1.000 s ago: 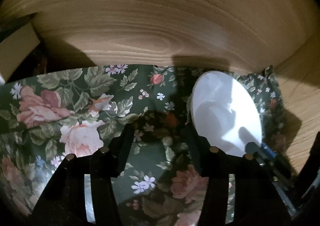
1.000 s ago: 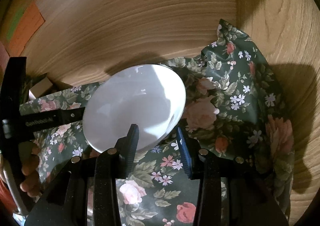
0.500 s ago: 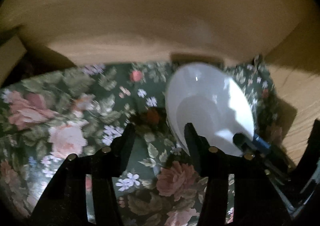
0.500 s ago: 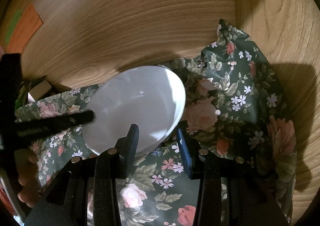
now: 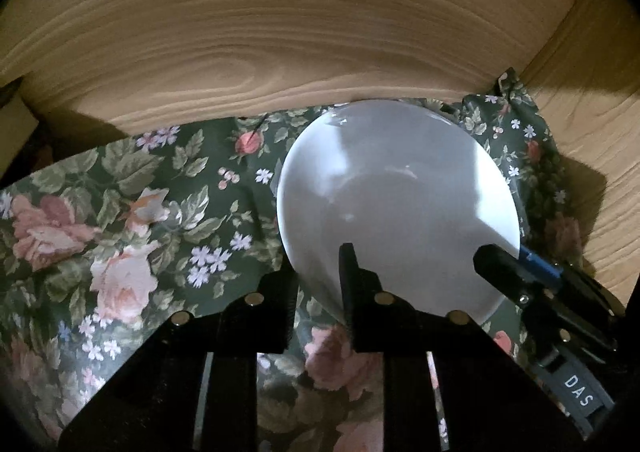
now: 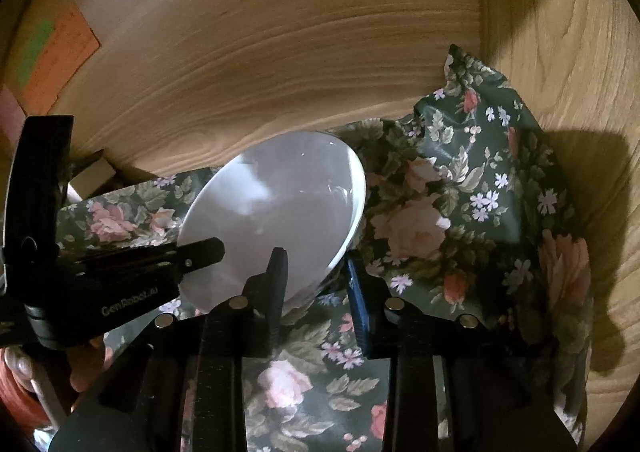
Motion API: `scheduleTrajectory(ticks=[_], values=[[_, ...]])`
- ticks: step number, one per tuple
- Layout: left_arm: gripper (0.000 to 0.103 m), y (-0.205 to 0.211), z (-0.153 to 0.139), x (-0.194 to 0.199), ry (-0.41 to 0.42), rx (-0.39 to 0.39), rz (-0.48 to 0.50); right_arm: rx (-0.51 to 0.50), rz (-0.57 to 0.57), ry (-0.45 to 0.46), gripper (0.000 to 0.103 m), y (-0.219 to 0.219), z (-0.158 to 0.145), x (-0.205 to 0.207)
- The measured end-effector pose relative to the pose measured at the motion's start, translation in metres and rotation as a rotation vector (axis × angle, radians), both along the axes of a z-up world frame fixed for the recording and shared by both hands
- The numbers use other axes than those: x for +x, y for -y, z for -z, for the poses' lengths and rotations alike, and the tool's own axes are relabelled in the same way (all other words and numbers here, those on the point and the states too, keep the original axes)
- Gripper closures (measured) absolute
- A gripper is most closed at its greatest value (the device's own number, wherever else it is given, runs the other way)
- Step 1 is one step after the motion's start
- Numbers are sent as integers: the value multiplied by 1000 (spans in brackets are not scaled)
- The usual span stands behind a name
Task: Organize plates and bowls
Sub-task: 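Lift the white dotted bowl with both grippers and carry it toward the stack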
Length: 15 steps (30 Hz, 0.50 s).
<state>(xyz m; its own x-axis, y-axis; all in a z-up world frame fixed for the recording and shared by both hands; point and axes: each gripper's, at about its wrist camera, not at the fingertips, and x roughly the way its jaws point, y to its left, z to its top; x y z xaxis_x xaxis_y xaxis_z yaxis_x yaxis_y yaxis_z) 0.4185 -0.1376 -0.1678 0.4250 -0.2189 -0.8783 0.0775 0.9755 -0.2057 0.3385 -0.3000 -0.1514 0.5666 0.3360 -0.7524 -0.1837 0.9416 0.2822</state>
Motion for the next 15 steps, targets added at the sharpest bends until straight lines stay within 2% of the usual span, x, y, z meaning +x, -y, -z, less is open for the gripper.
scheduleTrajectory(ticks=[10, 15], values=[[84, -18, -12, -40, -33, 21, 6, -6, -51, -17, 76, -19, -1, -30], [84, -29, -14, -70, -47, 51, 43, -7, -76, -26, 76, -27, 2, -55]])
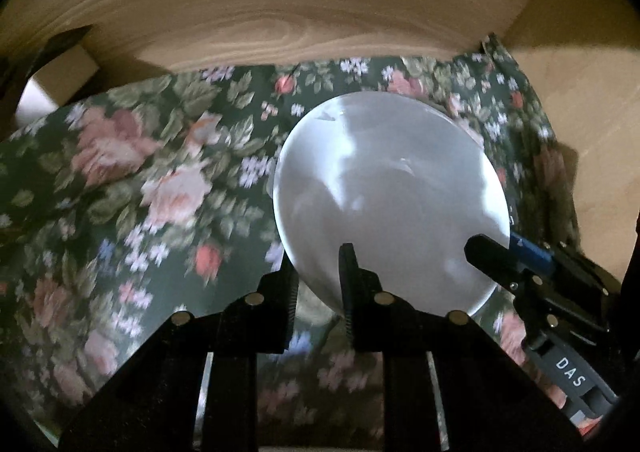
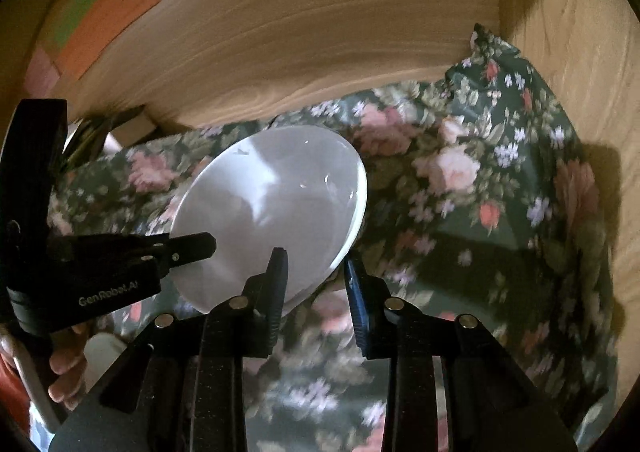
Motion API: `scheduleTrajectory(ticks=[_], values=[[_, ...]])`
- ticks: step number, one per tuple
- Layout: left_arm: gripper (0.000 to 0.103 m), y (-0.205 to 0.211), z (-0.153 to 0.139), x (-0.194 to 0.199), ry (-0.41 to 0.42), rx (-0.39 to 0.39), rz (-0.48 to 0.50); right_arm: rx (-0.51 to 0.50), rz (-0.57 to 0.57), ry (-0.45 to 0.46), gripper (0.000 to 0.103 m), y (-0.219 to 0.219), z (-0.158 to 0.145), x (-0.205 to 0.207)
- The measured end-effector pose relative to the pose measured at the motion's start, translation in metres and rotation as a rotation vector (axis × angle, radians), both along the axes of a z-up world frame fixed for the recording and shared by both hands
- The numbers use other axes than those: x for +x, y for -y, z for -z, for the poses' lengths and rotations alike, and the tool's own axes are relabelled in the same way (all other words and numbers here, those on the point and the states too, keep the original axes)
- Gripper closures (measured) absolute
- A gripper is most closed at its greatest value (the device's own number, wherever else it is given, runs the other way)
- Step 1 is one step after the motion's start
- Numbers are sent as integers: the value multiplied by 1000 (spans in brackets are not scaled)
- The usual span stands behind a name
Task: Organize plates and bowls
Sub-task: 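Lift the white dotted bowl with both grippers and carry it toward the stack, then lower the white dotted bowl into the light green bowl with both grippers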
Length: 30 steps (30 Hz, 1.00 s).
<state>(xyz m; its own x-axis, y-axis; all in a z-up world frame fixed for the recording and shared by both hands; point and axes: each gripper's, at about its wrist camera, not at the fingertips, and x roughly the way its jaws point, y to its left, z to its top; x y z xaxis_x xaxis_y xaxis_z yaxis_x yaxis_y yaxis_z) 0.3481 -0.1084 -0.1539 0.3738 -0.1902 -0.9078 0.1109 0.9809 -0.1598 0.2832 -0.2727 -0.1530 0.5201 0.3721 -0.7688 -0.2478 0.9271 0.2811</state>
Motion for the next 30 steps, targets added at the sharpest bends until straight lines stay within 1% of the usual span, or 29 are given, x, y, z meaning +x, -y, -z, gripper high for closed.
scheduleTrajectory(ticks=[5, 8, 11, 12, 14, 16, 19, 21, 22, 24, 26, 27, 29, 30], values=[[84, -6, 4, -24, -17, 17, 35, -20, -29, 0, 76, -11, 4, -27], [84, -12, 3, -40, -4, 25, 65, -10, -49, -10, 74, -15, 6, -35], [84, -14, 2, -44, 3, 25, 70, 4, -39, -6, 73, -14, 4, -41], [84, -13, 2, -44, 6, 27, 69, 5, -30, 3, 71, -12, 2, -42], [84, -14, 3, -43, 9, 27, 61, 7, -3, 20, 61, -8, -3, -42], [84, -15, 2, -41, 20, 35, 46, 19, 25, 40, 56, -3, -7, -40], [79, -17, 2, -37, 29, 36, 34, 9, 62, 61, 56, -1, -10, -32], [79, -17, 5, -33, 20, 36, 31, 10, 70, 49, 56, -2, -7, -20], [79, -16, 6, -31, 15, 34, 33, 9, 70, 38, 57, -2, -5, -16], [79, -15, 9, -29, 6, 30, 40, 17, 61, 7, 63, -1, 2, -5], [79, -13, 10, -27, 5, 32, 47, 28, 46, -27, 74, -1, 10, 1], [80, -13, 10, -27, 10, 32, 49, 35, 37, -44, 76, -2, 14, 4], [82, -12, 9, -27, 19, 40, 54, 41, 17, -56, 87, -5, 20, 5], [84, -12, 9, -27, 23, 45, 56, 37, 10, -56, 88, -7, 22, 5]])
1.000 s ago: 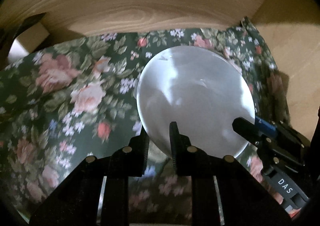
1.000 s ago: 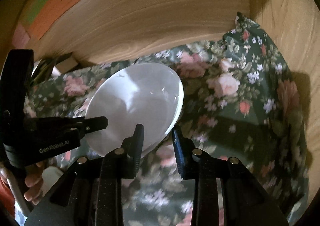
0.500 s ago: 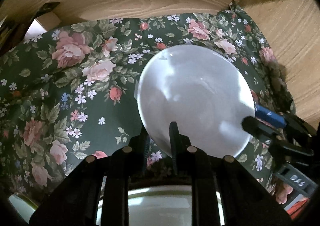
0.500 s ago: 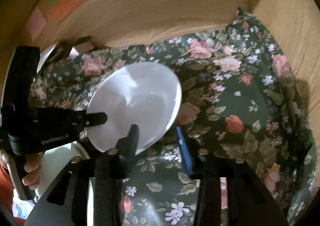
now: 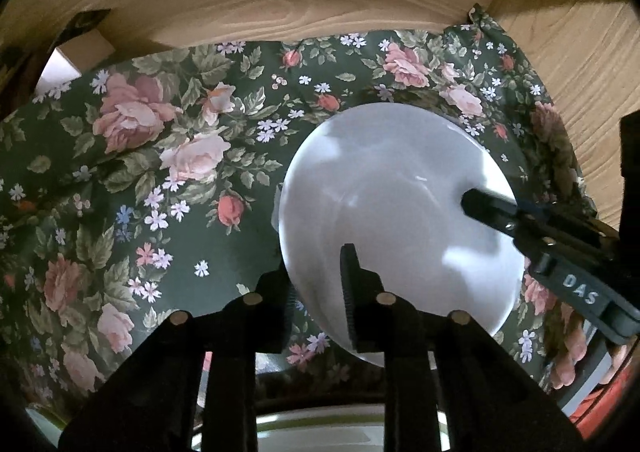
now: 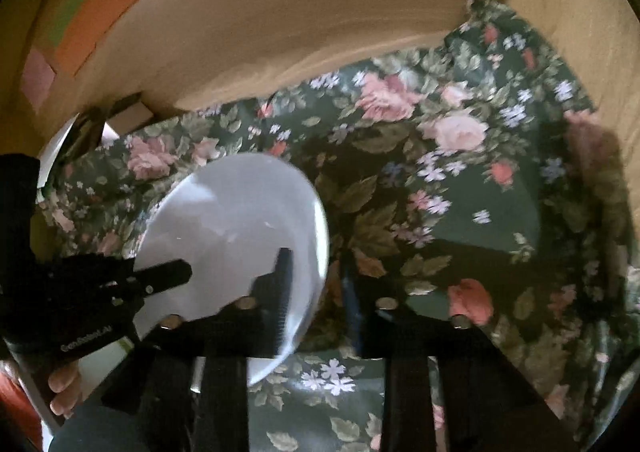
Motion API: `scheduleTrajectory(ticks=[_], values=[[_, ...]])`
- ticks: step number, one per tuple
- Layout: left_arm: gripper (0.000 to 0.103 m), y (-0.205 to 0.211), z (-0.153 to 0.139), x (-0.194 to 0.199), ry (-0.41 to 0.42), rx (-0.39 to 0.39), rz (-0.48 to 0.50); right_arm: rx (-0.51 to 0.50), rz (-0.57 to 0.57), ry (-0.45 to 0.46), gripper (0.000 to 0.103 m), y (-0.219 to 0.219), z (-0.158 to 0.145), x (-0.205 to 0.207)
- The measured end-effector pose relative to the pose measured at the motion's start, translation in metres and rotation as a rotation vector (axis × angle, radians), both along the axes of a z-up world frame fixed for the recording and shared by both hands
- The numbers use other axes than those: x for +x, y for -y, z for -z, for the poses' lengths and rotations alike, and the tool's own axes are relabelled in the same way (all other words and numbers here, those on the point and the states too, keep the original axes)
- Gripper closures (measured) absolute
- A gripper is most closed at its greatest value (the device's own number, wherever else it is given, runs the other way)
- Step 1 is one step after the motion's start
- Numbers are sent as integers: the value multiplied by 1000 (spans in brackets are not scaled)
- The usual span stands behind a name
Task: Organize plates and bowls
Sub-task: 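Lower the white dotted bowl into the light green bowl with both grippers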
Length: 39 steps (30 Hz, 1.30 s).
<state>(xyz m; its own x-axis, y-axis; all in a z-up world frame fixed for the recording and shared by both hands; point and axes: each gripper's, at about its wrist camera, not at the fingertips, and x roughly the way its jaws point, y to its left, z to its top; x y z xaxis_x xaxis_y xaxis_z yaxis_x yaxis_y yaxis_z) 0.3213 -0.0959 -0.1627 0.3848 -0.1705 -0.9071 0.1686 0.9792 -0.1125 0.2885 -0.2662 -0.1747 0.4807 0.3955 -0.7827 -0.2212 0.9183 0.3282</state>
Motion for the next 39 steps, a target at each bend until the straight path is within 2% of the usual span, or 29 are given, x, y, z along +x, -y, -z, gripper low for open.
scheduleTrajectory(ticks=[2, 8, 14, 24, 39], values=[[90, -1, 0, 1, 6, 4, -1, -9, -8, 6, 90, -2, 2, -1], [91, -1, -1, -2, 12, 13, -16, -22, 1, 26, 90, -1, -2, -5], [91, -1, -17, -15, 68, 24, -7, -32, 6, 88, 90, -3, -21, -20], [91, -22, -55, -59, 178, -28, -29, -19, -1, 190, 90, -15, -60, -54], [91, -72, -89, -133, 287, -66, -96, -17, -61, 290, 90, -63, -89, -105]])
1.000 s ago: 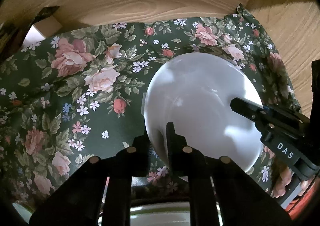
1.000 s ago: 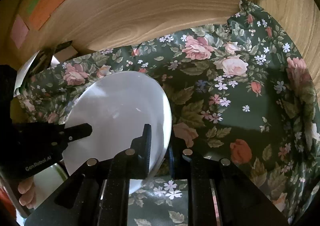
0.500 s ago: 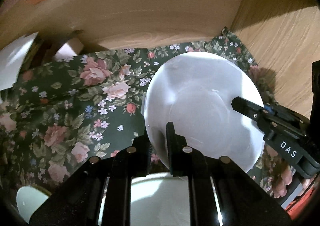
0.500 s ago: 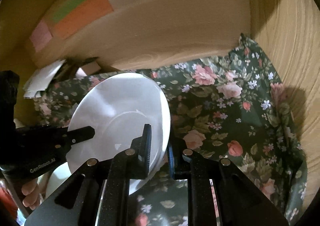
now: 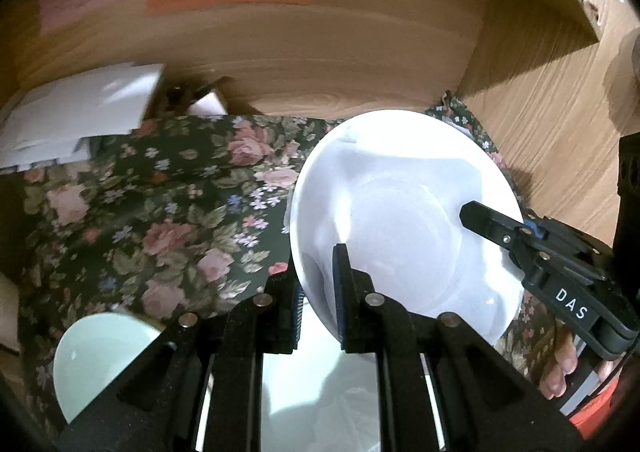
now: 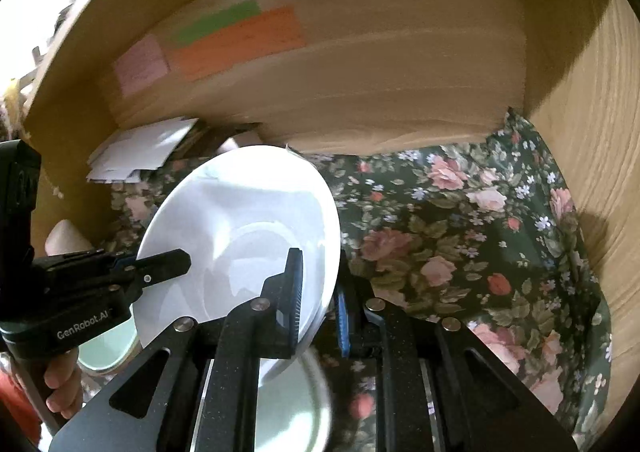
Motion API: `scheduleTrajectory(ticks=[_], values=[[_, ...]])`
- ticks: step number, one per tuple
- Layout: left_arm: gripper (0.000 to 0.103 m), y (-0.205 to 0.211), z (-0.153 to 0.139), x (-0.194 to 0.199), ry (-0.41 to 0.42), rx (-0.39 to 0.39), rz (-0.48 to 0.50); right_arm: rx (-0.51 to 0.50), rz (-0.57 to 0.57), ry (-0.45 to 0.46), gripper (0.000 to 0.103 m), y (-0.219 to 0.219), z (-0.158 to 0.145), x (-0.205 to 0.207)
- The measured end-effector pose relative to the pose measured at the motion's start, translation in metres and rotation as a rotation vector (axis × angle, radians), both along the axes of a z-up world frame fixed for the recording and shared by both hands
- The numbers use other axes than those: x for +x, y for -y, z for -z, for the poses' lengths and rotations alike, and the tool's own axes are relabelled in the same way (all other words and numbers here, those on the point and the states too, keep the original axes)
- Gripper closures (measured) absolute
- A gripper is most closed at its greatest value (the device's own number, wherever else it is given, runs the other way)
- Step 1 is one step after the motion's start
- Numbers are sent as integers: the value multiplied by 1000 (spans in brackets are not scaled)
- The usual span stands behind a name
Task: Organize plates and bowls
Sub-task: 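Lower the white dotted bowl into the light green bowl with both grippers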
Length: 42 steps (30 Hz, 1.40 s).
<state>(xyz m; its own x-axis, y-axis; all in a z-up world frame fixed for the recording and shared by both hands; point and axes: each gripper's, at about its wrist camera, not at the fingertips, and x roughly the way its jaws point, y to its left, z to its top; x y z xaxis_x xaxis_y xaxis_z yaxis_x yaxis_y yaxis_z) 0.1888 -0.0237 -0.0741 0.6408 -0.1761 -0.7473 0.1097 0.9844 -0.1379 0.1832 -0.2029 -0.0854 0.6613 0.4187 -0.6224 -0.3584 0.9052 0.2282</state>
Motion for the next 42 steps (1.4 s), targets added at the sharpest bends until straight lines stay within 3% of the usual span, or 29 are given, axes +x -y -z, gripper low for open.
scheduleTrajectory(ticks=[21, 42], values=[[91, -87, -11, -93, 62, -8, -143, 25, -164, 31, 89, -86, 1, -51], [91, -148, 28, -133, 18, -41, -274, 9, -293, -46, 89, -152, 27, -61]])
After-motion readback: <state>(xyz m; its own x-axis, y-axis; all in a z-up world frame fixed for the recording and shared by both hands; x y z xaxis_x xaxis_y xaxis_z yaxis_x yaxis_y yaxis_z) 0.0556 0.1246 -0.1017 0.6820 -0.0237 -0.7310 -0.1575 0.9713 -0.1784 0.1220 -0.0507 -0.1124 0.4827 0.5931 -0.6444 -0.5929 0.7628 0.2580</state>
